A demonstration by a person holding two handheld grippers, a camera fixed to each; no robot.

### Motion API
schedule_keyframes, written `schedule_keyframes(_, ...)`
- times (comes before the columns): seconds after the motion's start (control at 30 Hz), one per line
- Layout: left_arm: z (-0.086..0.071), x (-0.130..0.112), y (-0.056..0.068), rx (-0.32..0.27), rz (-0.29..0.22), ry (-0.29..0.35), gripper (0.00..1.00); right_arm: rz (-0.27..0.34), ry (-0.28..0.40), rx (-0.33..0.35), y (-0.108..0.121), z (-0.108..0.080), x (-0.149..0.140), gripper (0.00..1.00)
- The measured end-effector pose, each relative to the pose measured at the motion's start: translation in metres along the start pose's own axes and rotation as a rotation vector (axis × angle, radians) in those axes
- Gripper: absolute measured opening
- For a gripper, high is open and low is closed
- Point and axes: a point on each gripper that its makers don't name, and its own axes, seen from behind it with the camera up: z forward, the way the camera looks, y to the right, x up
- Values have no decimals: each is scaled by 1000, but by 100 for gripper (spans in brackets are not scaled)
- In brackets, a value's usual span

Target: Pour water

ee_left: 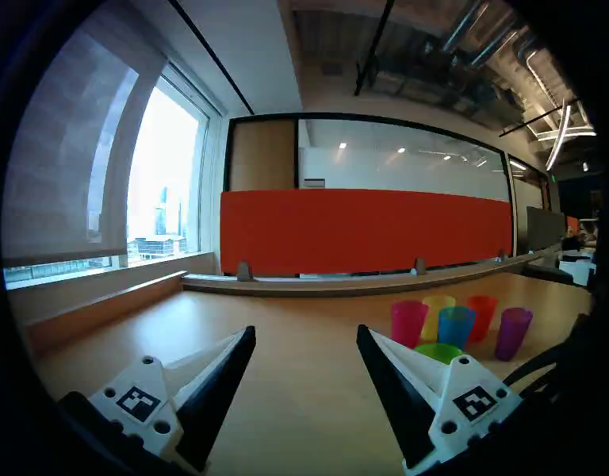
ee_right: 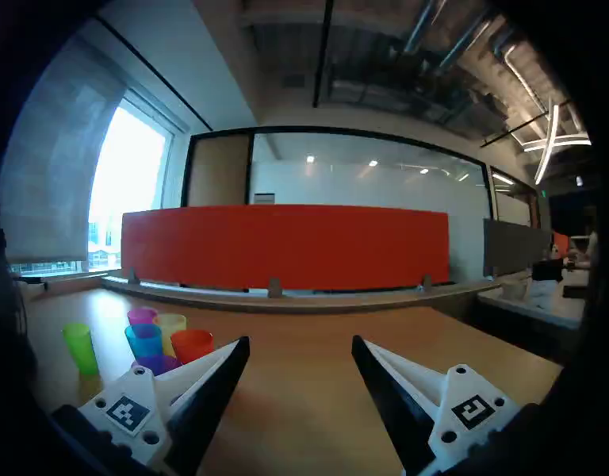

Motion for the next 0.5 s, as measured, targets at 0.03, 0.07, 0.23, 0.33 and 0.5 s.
schedule_keyframes(0.03, 0, 5, 0, -1, -2, 1, 94, -3, 2, 4, -2, 0, 6, 100)
schedule_keyframes(0.07, -1, 11, 0, -2, -3, 3, 94, -5, 4, 9, -4, 1, 12, 100)
schedule_keyframes(0.23, 2, 40, -2, -15, 12, 3, 94, -14, 10, 29, -13, 3, 44, 100)
schedule_keyframes(0.33, 5, 57, -2, -26, 32, 4, 94, -19, 9, 38, -16, 5, 59, 100)
schedule_keyframes(0.5, 11, 82, 1, -48, 56, -4, 94, -32, -10, 48, -20, 9, 79, 100)
